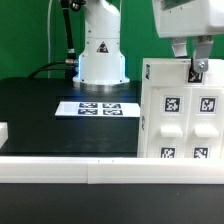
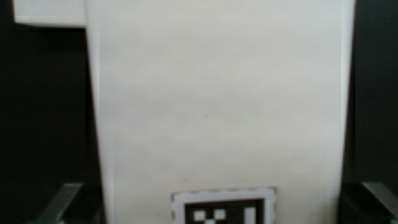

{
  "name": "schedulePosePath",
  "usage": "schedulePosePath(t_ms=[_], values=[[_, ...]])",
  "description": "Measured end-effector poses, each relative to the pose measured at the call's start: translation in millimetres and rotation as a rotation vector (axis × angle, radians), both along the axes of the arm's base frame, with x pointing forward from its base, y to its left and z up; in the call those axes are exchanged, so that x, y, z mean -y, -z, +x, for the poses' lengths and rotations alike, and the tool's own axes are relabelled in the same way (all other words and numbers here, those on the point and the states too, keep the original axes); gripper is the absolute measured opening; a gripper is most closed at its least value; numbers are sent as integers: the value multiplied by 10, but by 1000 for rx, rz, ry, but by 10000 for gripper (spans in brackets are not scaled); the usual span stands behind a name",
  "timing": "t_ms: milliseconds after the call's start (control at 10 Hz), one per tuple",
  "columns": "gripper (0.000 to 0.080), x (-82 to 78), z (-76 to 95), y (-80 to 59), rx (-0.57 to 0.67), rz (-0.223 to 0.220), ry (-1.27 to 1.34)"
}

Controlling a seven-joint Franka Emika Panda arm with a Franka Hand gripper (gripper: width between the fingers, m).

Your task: Assemble cabinet

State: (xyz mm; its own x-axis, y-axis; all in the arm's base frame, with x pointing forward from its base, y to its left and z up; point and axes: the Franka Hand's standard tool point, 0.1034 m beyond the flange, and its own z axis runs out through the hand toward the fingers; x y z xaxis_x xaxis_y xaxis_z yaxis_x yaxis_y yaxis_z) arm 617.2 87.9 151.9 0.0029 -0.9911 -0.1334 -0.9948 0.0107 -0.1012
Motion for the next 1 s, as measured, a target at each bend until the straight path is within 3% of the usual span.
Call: schedulePosePath(t_ms=[400,500,600,1000], values=[[558,2,2,3,-18,32,127],[710,-11,0,6,-17,35,120],[772,-14,-1,7,-17,35,117],[798,-31,-4,11,-15,35,98]])
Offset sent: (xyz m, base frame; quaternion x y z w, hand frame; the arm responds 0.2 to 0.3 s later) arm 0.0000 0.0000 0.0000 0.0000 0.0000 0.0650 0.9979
